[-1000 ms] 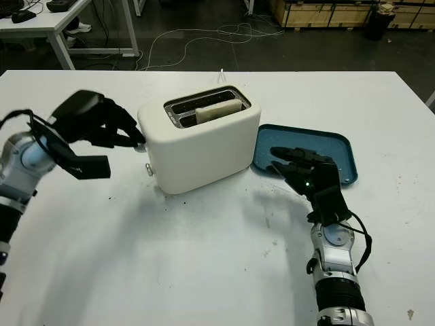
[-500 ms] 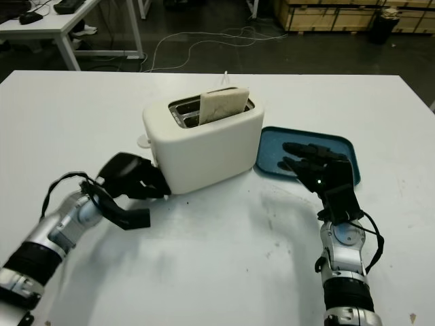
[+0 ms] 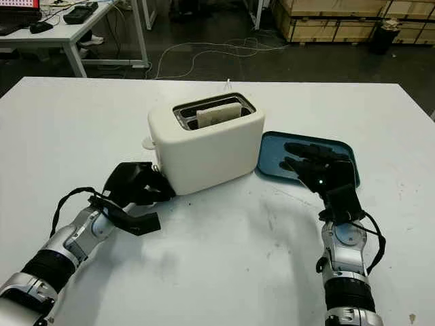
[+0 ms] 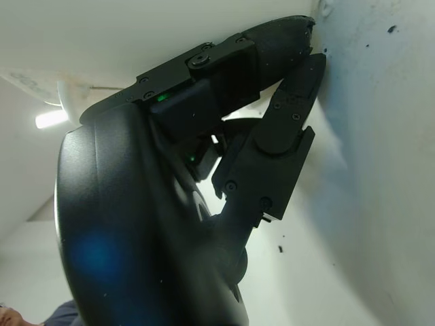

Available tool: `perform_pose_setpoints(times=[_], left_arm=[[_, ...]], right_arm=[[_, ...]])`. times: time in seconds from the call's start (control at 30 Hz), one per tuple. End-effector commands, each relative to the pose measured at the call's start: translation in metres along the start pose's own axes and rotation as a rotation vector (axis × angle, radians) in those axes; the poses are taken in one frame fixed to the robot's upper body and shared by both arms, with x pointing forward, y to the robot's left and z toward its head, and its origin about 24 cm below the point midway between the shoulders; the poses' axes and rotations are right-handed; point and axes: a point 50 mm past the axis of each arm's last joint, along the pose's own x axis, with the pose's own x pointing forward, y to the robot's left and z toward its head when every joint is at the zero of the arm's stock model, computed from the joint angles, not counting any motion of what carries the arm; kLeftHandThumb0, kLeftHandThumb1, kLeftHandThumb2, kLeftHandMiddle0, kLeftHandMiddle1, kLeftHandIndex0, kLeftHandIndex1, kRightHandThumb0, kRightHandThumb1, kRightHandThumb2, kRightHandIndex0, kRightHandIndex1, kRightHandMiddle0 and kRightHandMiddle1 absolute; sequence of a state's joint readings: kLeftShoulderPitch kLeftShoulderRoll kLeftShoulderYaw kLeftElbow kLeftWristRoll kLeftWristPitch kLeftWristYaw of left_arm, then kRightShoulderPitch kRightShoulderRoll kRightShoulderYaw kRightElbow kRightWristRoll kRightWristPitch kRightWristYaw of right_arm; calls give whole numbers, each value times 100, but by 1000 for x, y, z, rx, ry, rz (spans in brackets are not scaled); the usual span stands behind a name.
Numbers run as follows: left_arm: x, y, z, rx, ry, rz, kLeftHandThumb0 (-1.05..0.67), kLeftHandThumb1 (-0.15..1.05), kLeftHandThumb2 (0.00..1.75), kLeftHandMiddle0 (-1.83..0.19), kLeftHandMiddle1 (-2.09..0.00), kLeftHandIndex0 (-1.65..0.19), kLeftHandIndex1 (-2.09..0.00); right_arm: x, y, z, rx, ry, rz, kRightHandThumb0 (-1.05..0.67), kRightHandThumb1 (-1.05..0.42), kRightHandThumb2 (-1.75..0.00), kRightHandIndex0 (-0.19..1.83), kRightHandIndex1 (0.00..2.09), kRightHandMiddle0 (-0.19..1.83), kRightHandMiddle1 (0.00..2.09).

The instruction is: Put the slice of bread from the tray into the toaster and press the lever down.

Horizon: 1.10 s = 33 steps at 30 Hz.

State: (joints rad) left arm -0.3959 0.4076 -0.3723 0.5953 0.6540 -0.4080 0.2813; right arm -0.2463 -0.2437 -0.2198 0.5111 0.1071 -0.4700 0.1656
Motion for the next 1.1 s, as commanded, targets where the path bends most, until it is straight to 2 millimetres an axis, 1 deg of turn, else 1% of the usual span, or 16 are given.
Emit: perform_pose_setpoints(times=[0.0, 0.07, 0.2, 0.23, 0.3, 0.4, 0.47, 0.5, 0.6, 0.7, 0.77, 0.9, 0.97, 1.07], left_arm=[[-11, -26, 12, -37, -37, -121, -29, 90, 0, -83, -137, -123, -1], [-12, -10, 20, -60, -115, -55, -29, 88, 0, -83, -143, -125, -3], [-14, 30, 40, -82, -255, 50, -28, 84, 0, -90, -140, -127, -4], [-15, 37, 44, -84, -283, 67, -28, 83, 0, -90, -141, -128, -5], [-19, 60, 53, -93, -343, 118, -32, 84, 1, -90, -141, -128, -5], [-26, 87, 64, -103, -393, 157, -37, 86, 1, -90, -144, -129, -6], [-32, 107, 70, -114, -418, 168, -37, 84, 0, -87, -159, -130, -9], [-35, 116, 73, -116, -426, 170, -36, 83, 0, -86, -162, -130, -9], [-43, 137, 81, -128, -457, 171, -35, 80, 0, -88, -162, -130, -9], [-48, 156, 86, -155, -496, 181, -37, 80, 0, -89, -164, -129, -10], [-51, 164, 87, -164, -505, 189, -38, 80, 0, -88, -166, -129, -11], [-53, 179, 87, -98, -479, 202, -33, 78, 0, -88, -162, -129, -13], [-51, 186, 84, -50, -457, 222, -33, 78, 0, -89, -158, -129, -14], [-41, 193, 72, 3, -413, 257, -33, 77, 0, -90, -157, -128, -15]], right_arm=[[0, 0, -1, 11, 5, -3, -43, -81, 0, 128, 18, 121, 0], [0, 0, -1, 16, 6, 1, -43, -80, 0, 128, 18, 121, 0], [0, 1, -2, 20, 12, 12, -42, -81, 0, 127, 17, 120, 0], [-1, 2, -2, 21, 10, 17, -42, -81, 0, 127, 17, 120, 0], [0, 2, -3, 27, 7, 27, -42, -81, 0, 127, 17, 119, 0], [0, 3, -3, 27, 11, 34, -43, -81, 0, 127, 17, 119, 0], [0, 4, -3, 25, 12, 40, -43, -81, 0, 127, 16, 118, 0], [0, 4, -3, 24, 13, 42, -43, -81, 0, 127, 16, 118, 0], [0, 5, -4, 15, 21, 44, -43, -80, 0, 126, 16, 118, 0], [-1, 6, -4, 12, 23, 48, -43, -80, 0, 127, 16, 117, 0], [-1, 6, -4, 6, 23, 49, -42, -80, 0, 127, 16, 117, 0], [0, 7, -3, 8, 25, 53, -42, -80, 0, 127, 15, 117, 0], [-1, 7, -4, 19, 28, 55, -42, -80, 0, 127, 15, 117, 0], [-1, 7, -5, 27, 27, 56, -41, -80, 0, 127, 15, 117, 0]])
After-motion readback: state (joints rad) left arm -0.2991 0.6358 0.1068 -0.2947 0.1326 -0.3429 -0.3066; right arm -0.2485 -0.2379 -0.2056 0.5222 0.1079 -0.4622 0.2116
